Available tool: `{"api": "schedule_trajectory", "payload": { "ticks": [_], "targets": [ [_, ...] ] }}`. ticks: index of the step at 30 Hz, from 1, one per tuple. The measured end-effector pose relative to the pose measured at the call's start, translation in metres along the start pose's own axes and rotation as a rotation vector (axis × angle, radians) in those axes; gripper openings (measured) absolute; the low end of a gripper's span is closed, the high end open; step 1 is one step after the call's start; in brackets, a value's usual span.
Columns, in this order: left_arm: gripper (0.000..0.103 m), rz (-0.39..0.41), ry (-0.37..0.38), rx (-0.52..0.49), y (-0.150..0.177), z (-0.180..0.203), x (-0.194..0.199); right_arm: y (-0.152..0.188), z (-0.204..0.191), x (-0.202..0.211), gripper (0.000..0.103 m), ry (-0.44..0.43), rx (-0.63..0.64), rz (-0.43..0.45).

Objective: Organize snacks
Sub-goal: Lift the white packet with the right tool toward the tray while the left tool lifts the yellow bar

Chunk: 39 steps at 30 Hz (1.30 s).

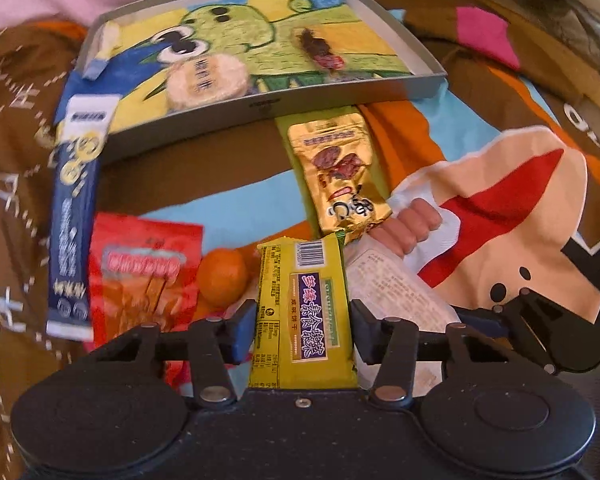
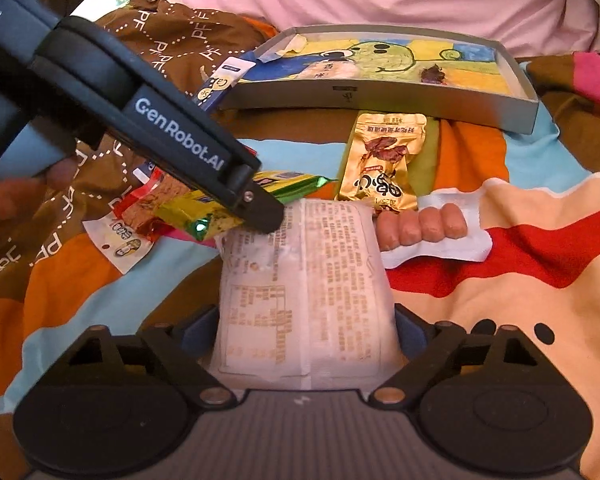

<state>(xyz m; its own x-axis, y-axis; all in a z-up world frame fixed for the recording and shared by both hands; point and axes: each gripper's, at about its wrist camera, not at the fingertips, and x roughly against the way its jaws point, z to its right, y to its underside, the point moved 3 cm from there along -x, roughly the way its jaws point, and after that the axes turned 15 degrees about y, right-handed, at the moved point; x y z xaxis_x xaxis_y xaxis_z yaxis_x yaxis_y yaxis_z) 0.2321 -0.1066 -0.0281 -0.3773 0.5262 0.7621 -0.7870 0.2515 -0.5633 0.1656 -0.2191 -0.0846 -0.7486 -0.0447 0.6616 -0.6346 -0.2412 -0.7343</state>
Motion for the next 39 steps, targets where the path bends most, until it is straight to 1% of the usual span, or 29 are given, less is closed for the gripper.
{"api": "schedule_trajectory", "payload": {
  "ticks": [2,6,10,12,13,14,16,19,22,27,35,39],
  "targets": [
    [0.050,0.009,0.002,0.033,0.004,-0.004,0.005,0.000,-0.001,0.002,0.088,0.006,0.011,-0.002],
    [0.050,0.025,0.014,0.087,0.014,-0.010,0.016,0.000,-0.001,0.005,0.088,0.009,0.025,-0.011],
    [0.050,0.041,0.011,0.084,0.023,-0.010,0.022,-0.002,-0.002,0.001,0.093,-0.010,0.026,-0.013],
    [0.050,0.052,0.014,0.083,0.026,-0.010,0.024,-0.003,-0.001,-0.004,0.094,-0.018,0.017,-0.025],
    [0.050,0.058,0.017,0.089,0.027,-0.010,0.025,-0.003,0.000,-0.005,0.093,-0.020,0.010,-0.026],
    [0.050,0.064,0.023,0.095,0.028,-0.011,0.025,-0.003,0.000,-0.004,0.088,-0.016,0.008,-0.022],
    [0.050,0.074,0.035,0.118,0.032,-0.013,0.026,-0.001,-0.001,0.000,0.083,0.018,0.008,-0.006],
    [0.050,0.084,0.051,0.153,0.040,-0.013,0.029,0.003,-0.004,0.010,0.082,0.086,0.028,0.004],
    [0.050,0.085,0.069,0.184,0.049,-0.012,0.033,0.011,-0.006,0.023,0.081,0.151,0.079,0.027],
    [0.050,0.106,0.086,0.199,0.060,-0.005,0.037,0.018,-0.014,0.039,0.080,0.257,0.198,0.097],
    [0.050,0.139,0.046,0.175,0.066,0.009,0.042,0.025,-0.029,0.042,0.080,0.401,0.389,0.200],
    [0.050,0.165,0.013,0.155,0.061,0.016,0.044,0.025,-0.032,0.043,0.080,0.456,0.448,0.260]
  ]
}}
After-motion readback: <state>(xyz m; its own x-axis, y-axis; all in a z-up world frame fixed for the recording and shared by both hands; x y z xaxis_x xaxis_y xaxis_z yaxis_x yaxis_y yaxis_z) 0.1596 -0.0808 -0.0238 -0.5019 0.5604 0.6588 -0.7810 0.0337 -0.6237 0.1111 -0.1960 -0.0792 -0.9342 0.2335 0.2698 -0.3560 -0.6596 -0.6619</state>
